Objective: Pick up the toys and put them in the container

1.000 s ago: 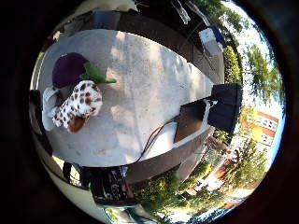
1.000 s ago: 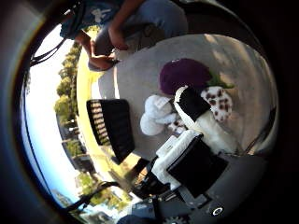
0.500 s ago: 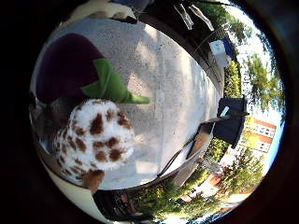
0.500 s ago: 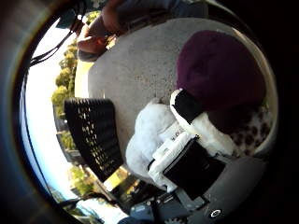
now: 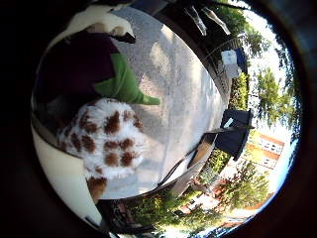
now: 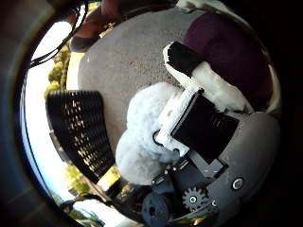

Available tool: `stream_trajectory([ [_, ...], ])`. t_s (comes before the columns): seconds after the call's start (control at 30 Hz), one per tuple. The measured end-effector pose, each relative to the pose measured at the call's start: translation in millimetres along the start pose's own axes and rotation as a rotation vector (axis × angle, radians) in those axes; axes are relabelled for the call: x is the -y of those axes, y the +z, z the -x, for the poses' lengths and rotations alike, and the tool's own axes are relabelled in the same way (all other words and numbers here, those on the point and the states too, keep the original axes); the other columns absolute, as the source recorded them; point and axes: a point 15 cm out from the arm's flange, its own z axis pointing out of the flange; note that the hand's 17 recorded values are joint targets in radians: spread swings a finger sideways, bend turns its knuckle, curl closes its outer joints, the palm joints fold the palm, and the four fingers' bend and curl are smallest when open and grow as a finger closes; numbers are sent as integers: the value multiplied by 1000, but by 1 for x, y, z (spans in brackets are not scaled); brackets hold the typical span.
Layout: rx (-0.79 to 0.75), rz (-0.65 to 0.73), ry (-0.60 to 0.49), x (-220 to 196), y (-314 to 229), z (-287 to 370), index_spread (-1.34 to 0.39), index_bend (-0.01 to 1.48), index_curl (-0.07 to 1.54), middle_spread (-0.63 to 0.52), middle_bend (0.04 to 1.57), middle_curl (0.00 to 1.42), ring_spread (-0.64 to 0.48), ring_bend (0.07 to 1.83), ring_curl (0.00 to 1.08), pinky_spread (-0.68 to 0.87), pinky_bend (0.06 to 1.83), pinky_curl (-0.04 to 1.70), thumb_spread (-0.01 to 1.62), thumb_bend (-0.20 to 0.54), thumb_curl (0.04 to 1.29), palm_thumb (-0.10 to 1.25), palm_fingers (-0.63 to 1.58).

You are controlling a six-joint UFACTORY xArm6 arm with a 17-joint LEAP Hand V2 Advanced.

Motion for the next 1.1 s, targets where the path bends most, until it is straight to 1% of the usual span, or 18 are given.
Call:
stream_trajectory([
  [0.1, 8, 22, 7, -7, 3, -3, -482, 456, 397, -133, 964, 723, 35, 1213, 630, 350, 1268, 465, 1054, -10, 447, 716, 1155],
  [0.27, 29, 89, 25, -28, 6, -9, -608, 612, 502, -166, 1118, 832, -39, 1308, 706, 271, 1435, 564, 1023, 34, 524, 917, 1071],
  [0.37, 47, 128, 43, -42, 6, -14, -675, 665, 580, -171, 1175, 880, -69, 1357, 743, 230, 1506, 617, 1027, 42, 569, 991, 1015],
  [0.5, 84, 142, 96, -58, -3, -36, -740, 706, 678, -175, 1229, 925, -91, 1407, 776, 196, 1555, 662, 1036, 18, 607, 1006, 951],
  [0.57, 116, 134, 107, -62, -18, -41, -772, 707, 731, -175, 1259, 944, -100, 1437, 790, 182, 1580, 683, 1043, 12, 629, 1023, 921],
  [0.7, 213, 131, 95, -69, -46, -32, -825, 699, 829, -174, 1299, 967, -109, 1479, 806, 162, 1620, 712, 1058, 3, 665, 1050, 874],
  [0.83, 307, 95, 80, -76, -95, -28, -875, 674, 942, -172, 1340, 984, -115, 1521, 818, 147, 1652, 740, 1076, -4, 702, 1071, 829],
  [1.1, 339, 2, 16, -91, -195, -29, -936, 615, 1129, -168, 1391, 996, -117, 1573, 823, 132, 1689, 771, 1102, -12, 745, 1061, 779],
])
